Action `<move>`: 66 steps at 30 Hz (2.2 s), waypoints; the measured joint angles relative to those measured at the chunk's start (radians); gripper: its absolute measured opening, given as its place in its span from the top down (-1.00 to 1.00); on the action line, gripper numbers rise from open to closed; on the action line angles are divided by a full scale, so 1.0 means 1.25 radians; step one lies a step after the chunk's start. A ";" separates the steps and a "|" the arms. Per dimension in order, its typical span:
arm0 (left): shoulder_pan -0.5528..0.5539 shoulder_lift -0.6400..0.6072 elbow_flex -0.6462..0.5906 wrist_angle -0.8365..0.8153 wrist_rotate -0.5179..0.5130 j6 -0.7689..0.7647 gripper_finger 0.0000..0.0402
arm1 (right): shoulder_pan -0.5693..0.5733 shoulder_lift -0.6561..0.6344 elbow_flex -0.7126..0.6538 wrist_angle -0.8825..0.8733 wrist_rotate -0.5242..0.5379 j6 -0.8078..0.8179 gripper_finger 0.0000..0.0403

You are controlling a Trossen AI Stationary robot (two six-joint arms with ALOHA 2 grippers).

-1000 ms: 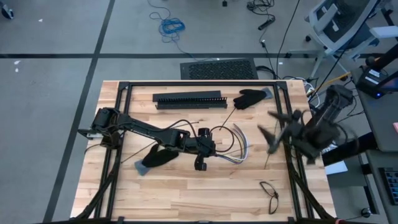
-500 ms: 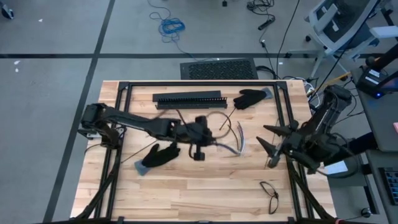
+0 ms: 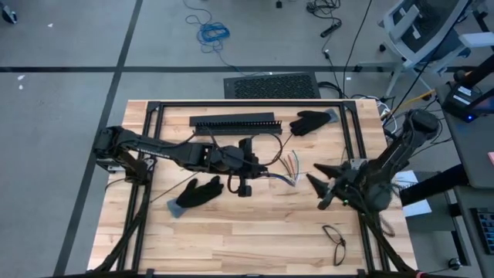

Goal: Ziptie cables
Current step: Wrap the cable wires using a zip tie

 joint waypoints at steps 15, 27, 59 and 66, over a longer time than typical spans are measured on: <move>0.002 -0.001 -0.001 -0.008 0.000 0.000 1.00 | -0.305 0.134 0.126 -0.292 -0.500 0.115 -0.17; 0.009 -0.006 -0.001 -0.013 -0.030 0.009 1.00 | -0.307 0.134 0.198 -0.341 -0.526 0.053 0.06; 0.002 -0.190 -0.001 -0.172 -0.142 -0.018 1.00 | -0.631 0.195 0.128 0.035 -1.129 0.096 0.10; 0.014 -0.190 -0.021 -0.175 -0.144 -0.014 1.00 | -0.623 0.177 0.130 0.118 -1.085 0.052 0.17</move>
